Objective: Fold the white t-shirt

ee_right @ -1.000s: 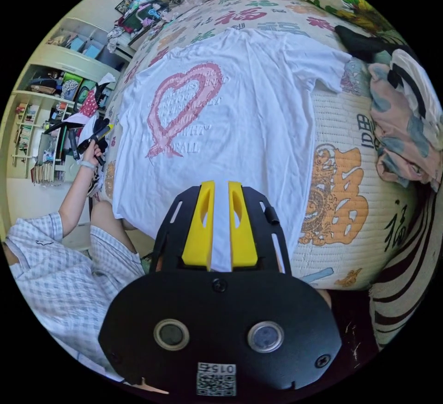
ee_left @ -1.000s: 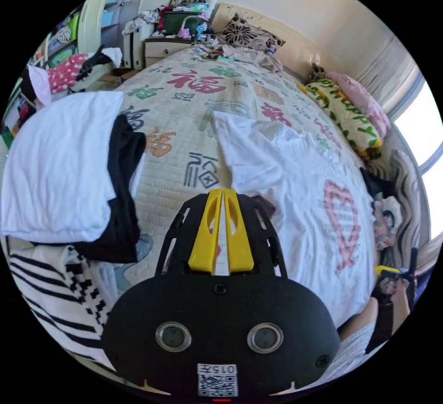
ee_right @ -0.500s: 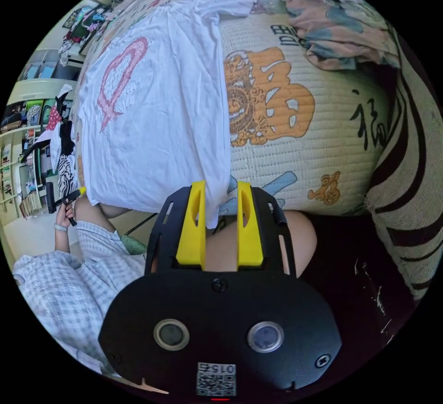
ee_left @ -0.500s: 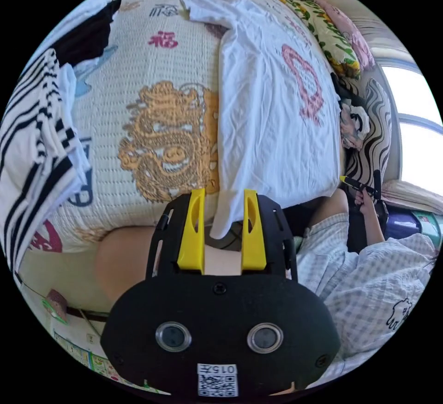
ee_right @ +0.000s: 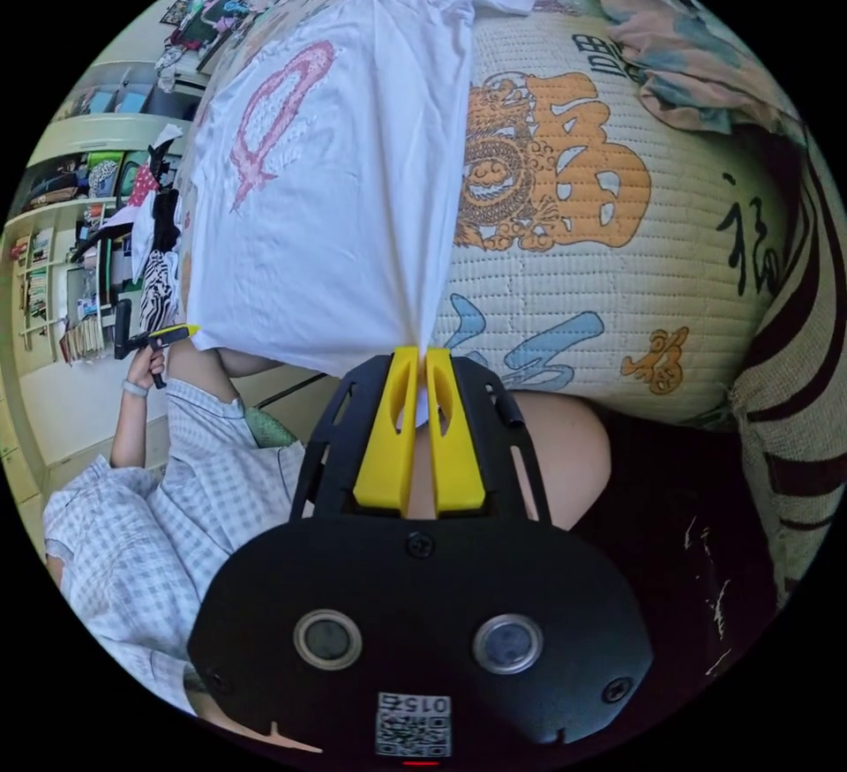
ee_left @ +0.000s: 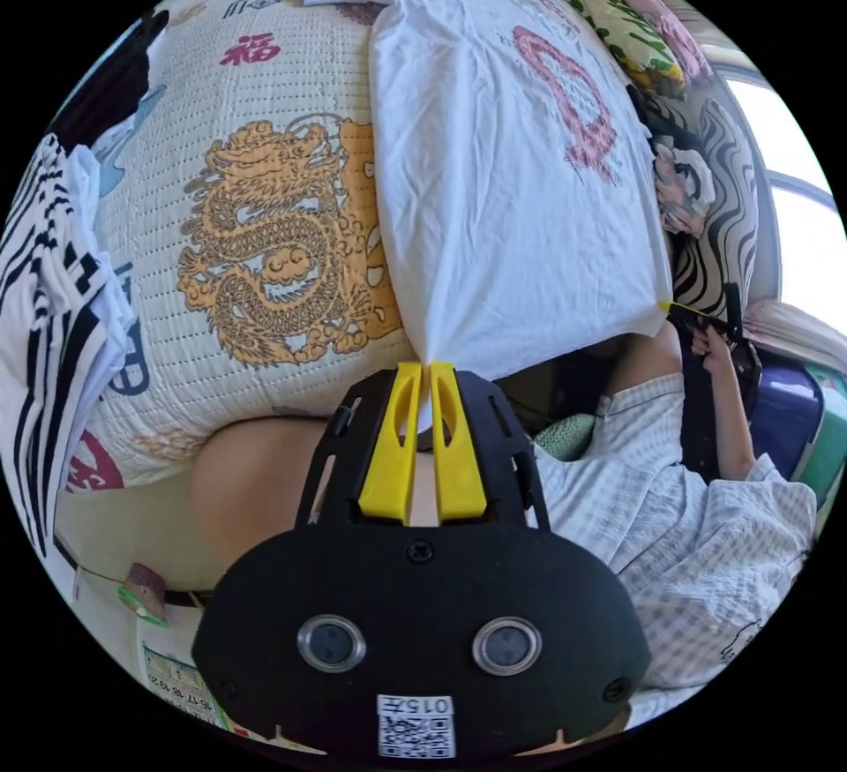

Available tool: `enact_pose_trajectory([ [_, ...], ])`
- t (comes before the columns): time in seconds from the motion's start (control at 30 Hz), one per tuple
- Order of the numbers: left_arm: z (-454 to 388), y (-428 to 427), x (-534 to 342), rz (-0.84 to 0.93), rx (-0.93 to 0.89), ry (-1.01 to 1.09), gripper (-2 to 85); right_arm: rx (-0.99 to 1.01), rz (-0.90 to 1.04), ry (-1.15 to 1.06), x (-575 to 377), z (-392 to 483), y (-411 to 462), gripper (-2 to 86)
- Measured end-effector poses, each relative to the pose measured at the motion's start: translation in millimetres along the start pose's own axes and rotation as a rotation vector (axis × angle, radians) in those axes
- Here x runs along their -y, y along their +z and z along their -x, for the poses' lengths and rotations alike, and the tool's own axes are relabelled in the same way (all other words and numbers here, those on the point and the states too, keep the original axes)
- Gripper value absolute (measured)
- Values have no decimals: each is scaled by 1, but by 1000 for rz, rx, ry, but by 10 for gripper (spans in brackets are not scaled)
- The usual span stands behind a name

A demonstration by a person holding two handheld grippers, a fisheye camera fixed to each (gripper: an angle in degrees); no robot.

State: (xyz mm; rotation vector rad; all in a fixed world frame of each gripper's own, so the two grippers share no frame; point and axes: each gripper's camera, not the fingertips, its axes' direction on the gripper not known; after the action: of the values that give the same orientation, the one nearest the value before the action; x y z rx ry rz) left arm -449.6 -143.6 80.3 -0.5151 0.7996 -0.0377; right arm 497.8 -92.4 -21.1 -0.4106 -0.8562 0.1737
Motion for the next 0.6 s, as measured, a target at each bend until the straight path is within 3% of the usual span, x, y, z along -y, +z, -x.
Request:
enact_pose_trajectory([
  [0.33,-17,60,-5,52,158,-38,32,-82,17,52,-24,0,19,45],
  [0.6,-30,89,-7,-62,45,-69,77,-104,-89,94,-60,-1,9,48],
])
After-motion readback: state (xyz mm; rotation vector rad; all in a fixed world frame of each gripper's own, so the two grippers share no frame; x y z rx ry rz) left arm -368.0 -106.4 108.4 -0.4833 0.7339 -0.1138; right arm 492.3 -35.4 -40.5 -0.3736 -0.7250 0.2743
